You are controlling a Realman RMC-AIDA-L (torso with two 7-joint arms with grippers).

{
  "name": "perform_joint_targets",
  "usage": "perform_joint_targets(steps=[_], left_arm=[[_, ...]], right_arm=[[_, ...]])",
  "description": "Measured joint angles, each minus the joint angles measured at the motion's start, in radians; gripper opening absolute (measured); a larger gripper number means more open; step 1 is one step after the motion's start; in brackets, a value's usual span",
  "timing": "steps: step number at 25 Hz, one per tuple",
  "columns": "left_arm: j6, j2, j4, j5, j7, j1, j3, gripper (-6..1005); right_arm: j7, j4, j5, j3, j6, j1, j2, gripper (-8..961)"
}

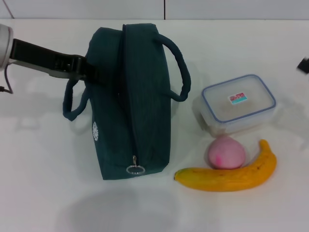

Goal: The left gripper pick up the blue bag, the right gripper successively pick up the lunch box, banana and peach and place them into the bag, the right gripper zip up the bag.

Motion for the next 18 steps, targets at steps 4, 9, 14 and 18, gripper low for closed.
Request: perform_joint_targets(steps=[4,9,14,18], left_arm=[[0.0,-0.005,-0.001,0.004,0.0,-0.002,0.003,50],[0.0,-0.008,-0.002,0.003,0.011,-0.006,0.004,51],[0.001,-0.009,-0.003,0.003,0.02,-0.009,0.004,51],[0.001,-0.012,-0.003,0.001,0.023,-0.01,0.005,51]], right_arm=[[0.028,0.094,0.015,0.072,0.138,0.006,0.001,663],[0.025,0.185,0.031,0.081,0.256,0.019,0.007,662],[0.024,0.239,0.032,0.073,0.335,0.056,0.01,661],[0.022,0.279,0.031,0.069,0.37,0.084,0.014,660]])
